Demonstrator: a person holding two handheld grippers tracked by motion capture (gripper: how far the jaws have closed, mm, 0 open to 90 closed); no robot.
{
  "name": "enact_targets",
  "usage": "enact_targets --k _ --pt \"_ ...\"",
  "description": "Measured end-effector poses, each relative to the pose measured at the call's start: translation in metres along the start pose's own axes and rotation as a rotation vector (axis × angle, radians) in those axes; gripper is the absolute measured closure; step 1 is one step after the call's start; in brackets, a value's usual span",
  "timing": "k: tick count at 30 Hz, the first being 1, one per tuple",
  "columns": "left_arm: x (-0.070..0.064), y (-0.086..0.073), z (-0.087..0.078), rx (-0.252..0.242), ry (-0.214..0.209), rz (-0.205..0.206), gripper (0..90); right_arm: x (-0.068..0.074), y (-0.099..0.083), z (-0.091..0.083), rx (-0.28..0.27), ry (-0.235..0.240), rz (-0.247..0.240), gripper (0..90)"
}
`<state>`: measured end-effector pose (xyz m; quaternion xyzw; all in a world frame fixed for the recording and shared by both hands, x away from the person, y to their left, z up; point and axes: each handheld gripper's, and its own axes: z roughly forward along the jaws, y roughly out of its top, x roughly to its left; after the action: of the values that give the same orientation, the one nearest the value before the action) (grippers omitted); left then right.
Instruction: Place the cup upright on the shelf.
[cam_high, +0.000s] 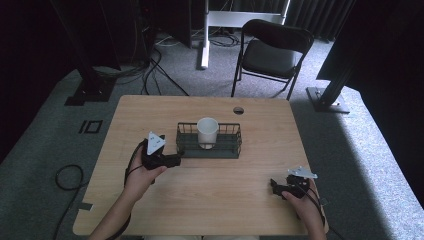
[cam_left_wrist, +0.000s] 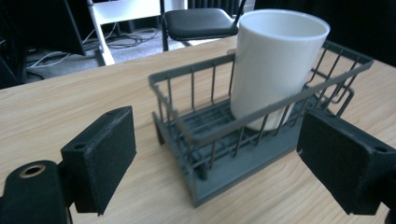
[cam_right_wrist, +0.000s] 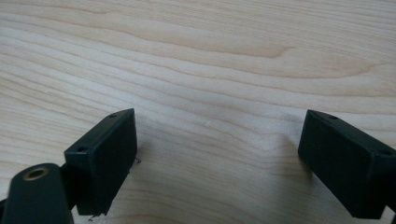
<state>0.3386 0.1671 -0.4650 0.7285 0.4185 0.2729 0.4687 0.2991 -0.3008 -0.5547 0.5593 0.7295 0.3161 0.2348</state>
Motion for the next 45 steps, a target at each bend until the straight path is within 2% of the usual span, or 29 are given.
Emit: enact_targets --k 3,7,20,28,32,39,40,45 --pt "0.003 -0.007 -0.005 0.003 -0.019 -0.013 12.4 0.000 0.000 0.000 0.000 0.000 0.000 11.3" --pt "0.005 -0.015 -0.012 0.002 -0.038 -0.002 12.5 0.000 0.000 0.000 0.000 0.000 -0.001 11.3" --pt "0.013 -0.043 -0.032 0.019 -0.031 -0.004 12.5 0.000 0.000 0.000 0.000 0.000 -0.001 11.3" --pt "0.023 -0.070 -0.038 0.081 -0.023 -0.022 12.5 0.000 0.000 0.000 -0.001 0.000 -0.002 11.3" --pt "0.025 -0.083 -0.040 0.121 -0.024 -0.018 12.4 0.000 0.000 0.000 -0.001 -0.001 -0.003 11.3" --pt "0.030 -0.093 -0.046 0.163 -0.020 -0.025 12.5 0.000 0.000 0.000 -0.002 -0.001 -0.004 11.4" --pt "0.032 -0.096 -0.047 0.185 -0.021 -0.024 12.5 0.000 0.000 0.000 -0.002 -0.001 -0.004 11.4" --pt "0.036 -0.106 -0.052 0.230 -0.037 -0.023 12.4 0.000 0.000 0.000 -0.002 0.000 -0.004 11.4"
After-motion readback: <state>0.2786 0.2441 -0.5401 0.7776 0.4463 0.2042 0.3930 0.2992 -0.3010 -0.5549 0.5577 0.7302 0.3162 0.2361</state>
